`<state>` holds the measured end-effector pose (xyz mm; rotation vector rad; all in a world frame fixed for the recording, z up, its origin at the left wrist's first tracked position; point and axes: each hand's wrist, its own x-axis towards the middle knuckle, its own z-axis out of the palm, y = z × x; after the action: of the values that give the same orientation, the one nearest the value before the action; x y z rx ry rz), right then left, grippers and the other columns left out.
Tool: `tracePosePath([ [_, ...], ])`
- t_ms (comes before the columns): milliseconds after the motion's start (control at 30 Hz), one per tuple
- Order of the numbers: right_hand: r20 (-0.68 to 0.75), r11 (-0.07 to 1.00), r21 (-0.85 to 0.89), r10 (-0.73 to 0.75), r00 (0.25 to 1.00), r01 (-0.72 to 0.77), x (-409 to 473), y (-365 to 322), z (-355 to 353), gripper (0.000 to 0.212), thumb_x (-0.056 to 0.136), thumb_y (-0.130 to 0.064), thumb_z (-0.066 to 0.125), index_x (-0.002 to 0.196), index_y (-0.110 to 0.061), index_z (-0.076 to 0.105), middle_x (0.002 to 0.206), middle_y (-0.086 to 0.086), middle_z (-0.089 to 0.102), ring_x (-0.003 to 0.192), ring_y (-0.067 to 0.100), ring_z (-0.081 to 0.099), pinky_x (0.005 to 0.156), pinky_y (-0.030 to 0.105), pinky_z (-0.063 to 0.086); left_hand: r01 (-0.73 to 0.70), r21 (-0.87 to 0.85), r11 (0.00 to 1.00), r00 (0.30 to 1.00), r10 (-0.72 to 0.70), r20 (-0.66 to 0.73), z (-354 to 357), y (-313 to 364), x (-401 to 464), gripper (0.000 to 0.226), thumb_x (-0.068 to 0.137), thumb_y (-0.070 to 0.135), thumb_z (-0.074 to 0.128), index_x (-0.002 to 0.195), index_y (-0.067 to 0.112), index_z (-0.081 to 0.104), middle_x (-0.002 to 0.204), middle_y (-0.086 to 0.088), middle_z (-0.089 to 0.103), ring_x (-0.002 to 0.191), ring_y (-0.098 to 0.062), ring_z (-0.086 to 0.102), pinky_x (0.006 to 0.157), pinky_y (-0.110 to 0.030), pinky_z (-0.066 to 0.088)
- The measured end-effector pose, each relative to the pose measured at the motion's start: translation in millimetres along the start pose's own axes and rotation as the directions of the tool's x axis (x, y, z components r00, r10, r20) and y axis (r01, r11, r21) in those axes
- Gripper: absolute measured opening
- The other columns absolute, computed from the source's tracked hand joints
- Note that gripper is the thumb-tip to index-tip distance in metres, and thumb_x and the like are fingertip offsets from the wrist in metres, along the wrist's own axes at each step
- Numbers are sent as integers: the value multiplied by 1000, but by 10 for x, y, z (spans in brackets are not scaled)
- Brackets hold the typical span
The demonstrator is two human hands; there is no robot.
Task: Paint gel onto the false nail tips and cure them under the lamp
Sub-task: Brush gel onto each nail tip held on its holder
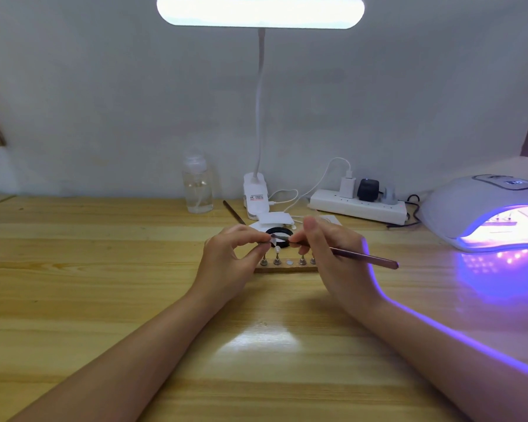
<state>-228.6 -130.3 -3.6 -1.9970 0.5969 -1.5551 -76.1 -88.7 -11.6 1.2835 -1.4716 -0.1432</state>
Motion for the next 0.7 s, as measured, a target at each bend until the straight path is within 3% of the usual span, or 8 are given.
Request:
tracePosePath([
  [133, -49, 990, 114, 90, 995, -84, -5, 10, 7, 39, 91, -34, 49, 61, -17, 67, 55, -8, 64, 53, 1, 57, 54, 16, 45, 7, 12, 1000, 1000, -7, -10, -6, 13, -3, 22, 76, 6, 70, 87, 25, 69, 82, 13, 64, 86, -7, 61, 87, -36, 47],
  [333, 12, 1000, 7, 10, 1000, -10, 6, -12, 22, 33, 89, -33, 44, 71, -18, 67, 62, -15, 62, 62, -2, 60, 59, 8, 41, 37, -1, 999, 999, -37, -31, -1, 20, -5, 16, 77, 6, 70, 88, 17, 72, 82, 8, 65, 87, -14, 62, 91, -49, 43],
  [467, -25, 987, 127, 103, 994, -99, 5, -16, 20, 38, 84, -40, 43, 63, -19, 67, 56, -11, 64, 55, -2, 57, 57, 13, 45, 60, -4, 998, 998, -60, -32, -5, 26, -9, 15, 78, 9, 70, 87, 19, 72, 82, 9, 65, 88, -14, 61, 93, -51, 40],
  [600, -2, 999, 2, 42, 999, -42, 22, -21, 40, 36, 87, -38, 42, 73, -17, 69, 64, -15, 63, 64, -1, 60, 60, 9, 42, 64, -11, 998, 997, -64, -35, -6, 31, -7, 16, 77, 8, 70, 88, 20, 71, 81, 8, 65, 85, -14, 61, 91, -50, 41],
  [700, 15, 994, 79, 77, 997, -78, 10, -25, 50, 41, 85, -38, 44, 66, -11, 69, 57, -10, 63, 54, 1, 59, 56, 10, 43, 60, -5, 998, 997, -61, -43, -3, 21, -2, 14, 77, 8, 70, 88, 17, 72, 81, 6, 66, 84, -13, 61, 91, -51, 41],
])
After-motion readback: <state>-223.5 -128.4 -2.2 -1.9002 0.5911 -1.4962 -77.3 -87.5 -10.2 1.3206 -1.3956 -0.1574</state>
